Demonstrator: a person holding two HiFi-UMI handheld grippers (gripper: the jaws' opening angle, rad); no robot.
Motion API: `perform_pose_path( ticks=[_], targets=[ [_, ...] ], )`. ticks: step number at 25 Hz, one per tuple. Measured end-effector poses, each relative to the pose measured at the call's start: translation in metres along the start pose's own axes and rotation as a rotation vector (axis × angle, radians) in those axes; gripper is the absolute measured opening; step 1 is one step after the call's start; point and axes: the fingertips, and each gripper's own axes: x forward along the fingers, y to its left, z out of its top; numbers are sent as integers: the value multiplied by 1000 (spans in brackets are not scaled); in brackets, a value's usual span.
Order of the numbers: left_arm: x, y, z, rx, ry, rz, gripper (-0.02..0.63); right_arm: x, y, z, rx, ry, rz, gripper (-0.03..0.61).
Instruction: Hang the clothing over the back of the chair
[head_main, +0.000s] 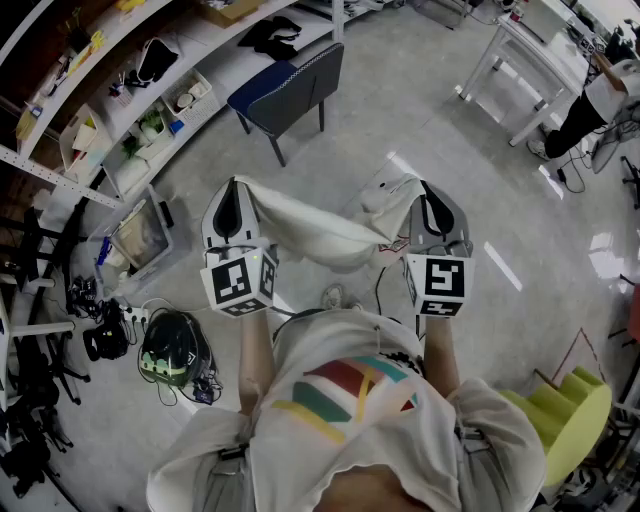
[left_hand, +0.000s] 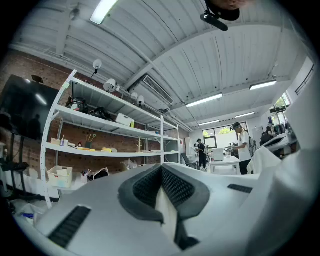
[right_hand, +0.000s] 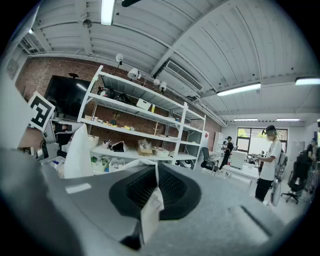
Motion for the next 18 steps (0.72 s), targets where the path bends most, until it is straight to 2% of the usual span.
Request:
perform_pose_path(
  ticks=[9,18],
  targets=[
    [9,-8,3,10,-6,-54,14,-1,-7,-5,26,12,-44,6],
    [25,-2,8,-25,-28,-65,14,8,-10,0,44,-9,-55,6]
  ],
)
